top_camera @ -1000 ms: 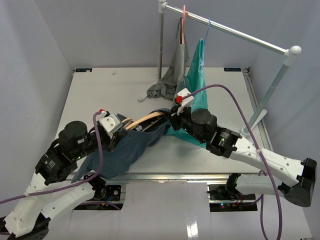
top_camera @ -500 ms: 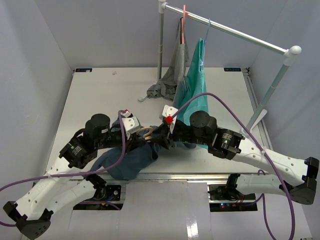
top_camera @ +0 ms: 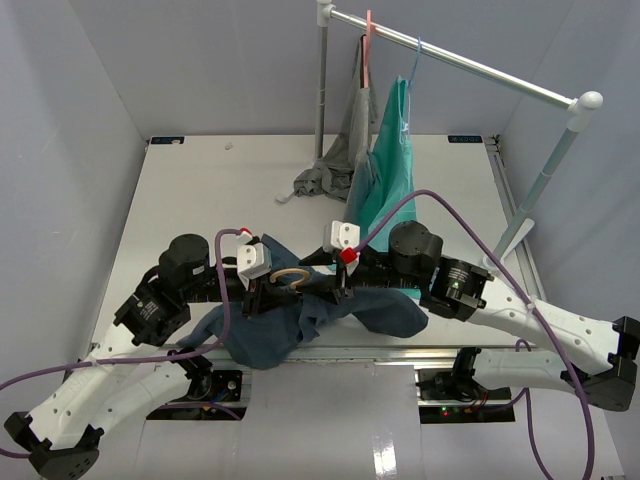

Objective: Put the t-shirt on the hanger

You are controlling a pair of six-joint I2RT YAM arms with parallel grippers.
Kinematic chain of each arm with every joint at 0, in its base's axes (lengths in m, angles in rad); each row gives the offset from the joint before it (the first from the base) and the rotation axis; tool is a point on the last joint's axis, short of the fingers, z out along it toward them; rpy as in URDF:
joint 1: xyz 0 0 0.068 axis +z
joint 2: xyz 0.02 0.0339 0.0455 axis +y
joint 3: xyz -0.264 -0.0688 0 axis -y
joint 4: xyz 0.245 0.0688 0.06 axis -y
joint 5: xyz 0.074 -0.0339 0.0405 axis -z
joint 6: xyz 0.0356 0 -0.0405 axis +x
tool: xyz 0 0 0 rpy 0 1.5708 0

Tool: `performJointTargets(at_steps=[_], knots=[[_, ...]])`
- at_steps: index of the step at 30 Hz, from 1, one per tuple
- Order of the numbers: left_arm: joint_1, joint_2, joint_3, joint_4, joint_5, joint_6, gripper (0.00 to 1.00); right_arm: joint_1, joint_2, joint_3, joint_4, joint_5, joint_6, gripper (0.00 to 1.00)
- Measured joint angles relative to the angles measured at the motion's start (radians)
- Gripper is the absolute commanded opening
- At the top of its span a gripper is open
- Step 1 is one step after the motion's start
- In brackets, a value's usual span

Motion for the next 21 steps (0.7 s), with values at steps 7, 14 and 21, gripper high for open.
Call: performJointTargets(at_steps=[7, 14, 21], knots=[[0.006, -0.003, -0.018, 0.018, 0.007, -0.013, 0.0, 0.002, 0.115, 0.038, 0.076, -0.044, 0.003, 0.41], [0.015, -0.004, -0.02, 0.049, -0.019, -0.015, 0.0, 0.007, 0.12, 0.024, 0.149, -0.065, 0.052, 0.08], [-0.002, -0.01, 0.038, -0.002, -0.043, -0.008, 0.27, 0.024, 0.059, -0.035, 0.23, -0.034, 0.09, 0.08]])
